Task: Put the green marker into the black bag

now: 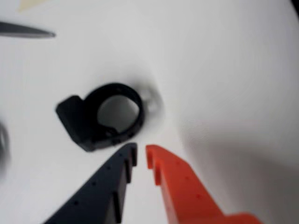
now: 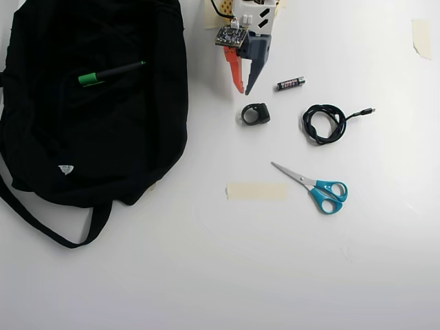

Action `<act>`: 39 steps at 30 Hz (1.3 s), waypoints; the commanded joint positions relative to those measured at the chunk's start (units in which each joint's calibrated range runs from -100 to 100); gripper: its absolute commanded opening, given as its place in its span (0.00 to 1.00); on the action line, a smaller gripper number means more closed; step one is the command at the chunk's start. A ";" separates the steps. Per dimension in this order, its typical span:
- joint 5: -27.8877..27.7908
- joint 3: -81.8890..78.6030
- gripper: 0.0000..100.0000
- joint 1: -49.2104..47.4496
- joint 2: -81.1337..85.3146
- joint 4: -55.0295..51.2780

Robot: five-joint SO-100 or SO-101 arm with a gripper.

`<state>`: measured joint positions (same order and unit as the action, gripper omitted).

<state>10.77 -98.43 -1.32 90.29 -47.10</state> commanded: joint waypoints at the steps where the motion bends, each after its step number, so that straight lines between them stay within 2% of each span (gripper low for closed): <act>1: 0.09 -0.94 0.02 -0.17 7.89 -9.92; 7: 0.19 -0.85 0.02 -1.00 9.38 -22.32; 14: -0.07 -0.85 0.02 -5.78 9.38 -23.70; 39: -0.44 -0.85 0.02 -5.41 9.38 -23.61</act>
<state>10.72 -98.43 -6.69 98.67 -68.40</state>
